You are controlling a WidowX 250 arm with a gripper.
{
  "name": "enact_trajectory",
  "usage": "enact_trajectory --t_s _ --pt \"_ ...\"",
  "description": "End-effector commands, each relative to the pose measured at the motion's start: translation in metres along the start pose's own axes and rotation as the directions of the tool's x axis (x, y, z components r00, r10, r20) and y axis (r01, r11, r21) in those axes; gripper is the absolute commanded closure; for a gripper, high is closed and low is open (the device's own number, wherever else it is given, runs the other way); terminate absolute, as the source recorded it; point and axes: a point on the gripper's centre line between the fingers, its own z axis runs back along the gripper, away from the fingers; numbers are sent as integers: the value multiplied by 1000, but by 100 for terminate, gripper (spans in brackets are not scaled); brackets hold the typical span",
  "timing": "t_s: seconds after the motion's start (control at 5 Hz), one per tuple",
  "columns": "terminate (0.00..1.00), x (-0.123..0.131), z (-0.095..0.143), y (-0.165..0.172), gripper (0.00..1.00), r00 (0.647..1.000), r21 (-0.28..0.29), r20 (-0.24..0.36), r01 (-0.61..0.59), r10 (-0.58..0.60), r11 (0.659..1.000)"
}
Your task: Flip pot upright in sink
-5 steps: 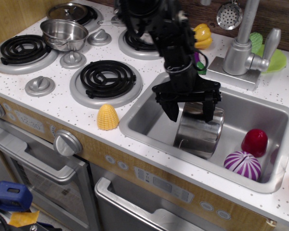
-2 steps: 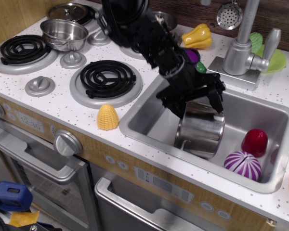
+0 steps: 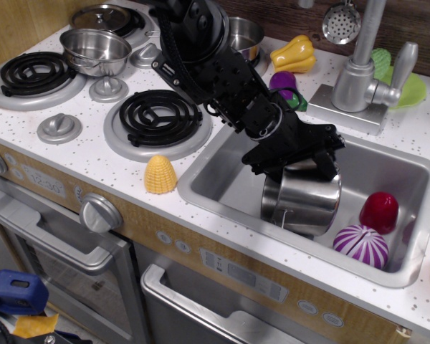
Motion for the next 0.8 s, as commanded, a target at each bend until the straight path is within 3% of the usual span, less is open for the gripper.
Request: enact_trajectory --t_s 0.0,0.2,0.4,0.6 --pt "0 7 1 -5 100 999 -9 30 33 -32 999" --pt "0 9 3 -5 100 999 45 4 46 -47 998" --pt "0 9 8 -9 100 997 161 -54 70 -62 984" --pt "0 12 12 -9 100 992 230 -108 88 -65 969"
